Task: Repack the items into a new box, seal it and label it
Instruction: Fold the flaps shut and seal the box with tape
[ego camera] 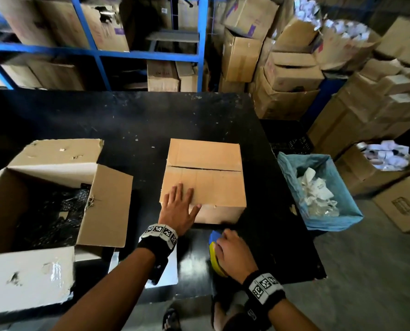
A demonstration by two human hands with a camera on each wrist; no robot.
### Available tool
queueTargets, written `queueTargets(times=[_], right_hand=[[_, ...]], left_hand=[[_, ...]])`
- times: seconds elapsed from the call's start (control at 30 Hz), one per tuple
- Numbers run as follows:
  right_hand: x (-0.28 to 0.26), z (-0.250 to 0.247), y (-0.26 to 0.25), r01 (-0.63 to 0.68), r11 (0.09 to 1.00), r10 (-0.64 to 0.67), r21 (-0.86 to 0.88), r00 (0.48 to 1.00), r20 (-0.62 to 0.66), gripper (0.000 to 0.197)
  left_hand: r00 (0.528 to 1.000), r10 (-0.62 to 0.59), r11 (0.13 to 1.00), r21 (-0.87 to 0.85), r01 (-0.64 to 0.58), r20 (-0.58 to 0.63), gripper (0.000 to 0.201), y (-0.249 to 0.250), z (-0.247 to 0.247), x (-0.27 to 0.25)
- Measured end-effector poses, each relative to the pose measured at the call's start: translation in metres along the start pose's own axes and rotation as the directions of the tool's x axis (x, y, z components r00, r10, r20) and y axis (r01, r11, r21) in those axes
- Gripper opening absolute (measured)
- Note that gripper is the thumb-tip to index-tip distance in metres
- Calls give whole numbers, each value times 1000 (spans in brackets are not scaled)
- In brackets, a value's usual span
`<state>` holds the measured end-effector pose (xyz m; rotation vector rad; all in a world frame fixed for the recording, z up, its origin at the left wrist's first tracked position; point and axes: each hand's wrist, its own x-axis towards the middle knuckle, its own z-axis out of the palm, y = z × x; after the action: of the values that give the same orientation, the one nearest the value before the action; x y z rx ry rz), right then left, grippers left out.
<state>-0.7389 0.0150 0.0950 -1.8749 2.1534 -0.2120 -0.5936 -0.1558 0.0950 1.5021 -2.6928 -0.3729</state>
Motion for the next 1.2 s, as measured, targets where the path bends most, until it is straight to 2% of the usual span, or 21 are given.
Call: queueTargets(times=[0.03,0.1,0.17,0.2,0.3,0.37,0.47,0.6,0.77,0.9,1.03,1.2], right_hand=[[10,-13,1,68,998,-68,-1,990,-123,22],[37,-42,3,165,986,-152,19,944,-292,16],[71,-62,12,193,981,-168,32,915,-366,24],[91,-68,18,195,980,-170,35,918,-357,32],[145,-70,31,187,982,-181,18,968,-171,48],[174,-72,36,214,977,-214,-24,976,-28,54],[203,-74,39,285,954,-264,-91,945,191,63],[226,-72,42,322,939,-259,-124,895,362,65],[230,-71,67,399,907,-310,-137,851,425,67],[213,-77,116,468,865,-363,-178,831,422,71],[194,-95,156,484,852,-357,-202,817,453,74],[181,-130,180,535,838,-420,-107,758,499,80]], left_hand=[[1000,-13,1000,3,13,7,84,1,-4,7],[999,-31,999,22,30,26,89,0,-9,21],[998,-48,997,54,46,28,90,0,-11,36],[998,-62,996,72,60,24,90,1,-12,44],[994,-109,991,88,105,33,85,4,-18,61],[992,-121,988,95,117,29,77,8,-22,73],[985,-164,983,86,160,46,66,12,-23,90],[974,-217,974,78,212,62,62,10,-19,107],[971,-236,970,75,232,38,82,6,-11,110],[967,-254,962,101,252,7,76,6,-5,112],[969,-249,965,82,248,-5,72,3,-1,113],[983,-183,981,74,180,31,64,13,-2,121]])
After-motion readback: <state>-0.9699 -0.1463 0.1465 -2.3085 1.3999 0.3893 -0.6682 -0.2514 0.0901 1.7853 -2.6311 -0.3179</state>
